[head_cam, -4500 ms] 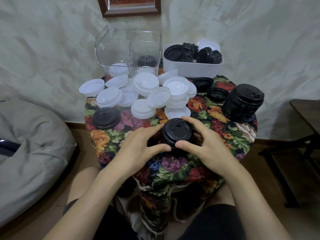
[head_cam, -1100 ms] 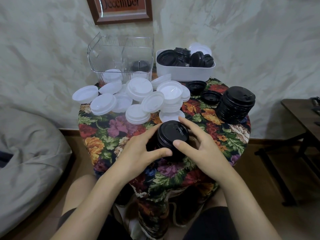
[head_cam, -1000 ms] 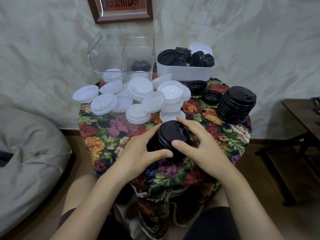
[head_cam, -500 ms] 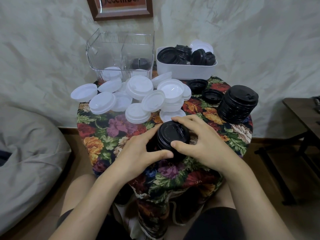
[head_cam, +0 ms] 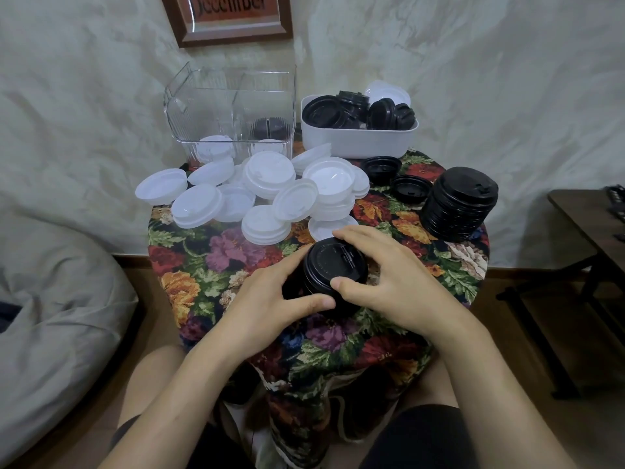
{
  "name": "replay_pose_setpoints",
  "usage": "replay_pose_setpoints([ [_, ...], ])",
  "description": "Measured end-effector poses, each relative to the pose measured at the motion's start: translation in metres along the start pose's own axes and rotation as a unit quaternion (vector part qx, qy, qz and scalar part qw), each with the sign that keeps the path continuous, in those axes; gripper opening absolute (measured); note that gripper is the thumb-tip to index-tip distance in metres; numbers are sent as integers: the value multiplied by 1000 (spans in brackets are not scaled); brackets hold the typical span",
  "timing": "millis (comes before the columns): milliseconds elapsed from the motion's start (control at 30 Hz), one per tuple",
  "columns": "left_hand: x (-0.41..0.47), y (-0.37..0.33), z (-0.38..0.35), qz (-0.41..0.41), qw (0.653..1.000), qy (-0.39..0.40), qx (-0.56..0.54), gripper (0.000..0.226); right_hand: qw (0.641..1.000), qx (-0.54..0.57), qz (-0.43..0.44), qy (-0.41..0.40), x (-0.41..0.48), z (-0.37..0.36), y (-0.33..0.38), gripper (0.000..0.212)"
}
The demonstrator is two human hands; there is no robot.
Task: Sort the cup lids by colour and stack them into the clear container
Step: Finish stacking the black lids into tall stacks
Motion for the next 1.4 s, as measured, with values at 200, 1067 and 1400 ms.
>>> replay_pose_setpoints([
  [200,3,-3,-2,-5,1000,0,-18,70,999,33,-9,-13,1,0,-6,83],
  [1067,22,-1,-30,23,999,13,-42,89,999,2,-30,15,5,16,-26,89],
  [1400,21,-10,-27,-3,1000,7,3,81,998,30,-50,-30,-9,10,-34,86],
])
Point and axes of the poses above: each hand's wrist, its own x-axis towards the middle knuckle, its own z-axis out of the back of the hand, y = z × x, the point moved 9 cm from there along x, towards the middle knuckle, and after that the axes turned 8 degrees about -y, right-handed, at the moved point
